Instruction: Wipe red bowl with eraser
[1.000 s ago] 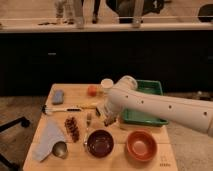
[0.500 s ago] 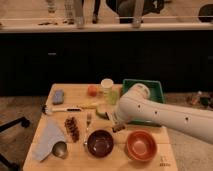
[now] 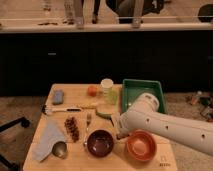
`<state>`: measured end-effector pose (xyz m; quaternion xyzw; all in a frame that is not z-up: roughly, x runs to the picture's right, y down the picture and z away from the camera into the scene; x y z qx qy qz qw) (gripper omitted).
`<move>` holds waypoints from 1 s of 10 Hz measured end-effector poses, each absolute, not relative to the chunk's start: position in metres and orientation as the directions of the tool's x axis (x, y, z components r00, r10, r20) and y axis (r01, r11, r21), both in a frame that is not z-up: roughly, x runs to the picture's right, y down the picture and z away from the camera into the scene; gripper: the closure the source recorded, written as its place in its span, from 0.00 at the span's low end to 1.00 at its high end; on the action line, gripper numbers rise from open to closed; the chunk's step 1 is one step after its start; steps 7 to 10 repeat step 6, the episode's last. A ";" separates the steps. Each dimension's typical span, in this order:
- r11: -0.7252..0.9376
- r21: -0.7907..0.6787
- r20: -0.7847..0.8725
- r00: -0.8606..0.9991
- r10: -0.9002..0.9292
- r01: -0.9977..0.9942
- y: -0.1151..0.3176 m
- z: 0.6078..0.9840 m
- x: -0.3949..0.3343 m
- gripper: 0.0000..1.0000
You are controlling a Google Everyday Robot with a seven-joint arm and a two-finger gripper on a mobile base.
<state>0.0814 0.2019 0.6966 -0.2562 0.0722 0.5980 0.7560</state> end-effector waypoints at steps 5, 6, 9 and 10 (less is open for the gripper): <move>0.157 -0.301 -0.413 0.277 0.868 -0.940 0.201 0.697 0.081 1.00; 0.158 -0.303 -0.413 0.279 0.867 -0.940 0.201 0.697 0.080 1.00; 0.158 -0.303 -0.413 0.279 0.867 -0.940 0.201 0.697 0.080 1.00; 0.158 -0.303 -0.413 0.279 0.867 -0.940 0.201 0.697 0.080 1.00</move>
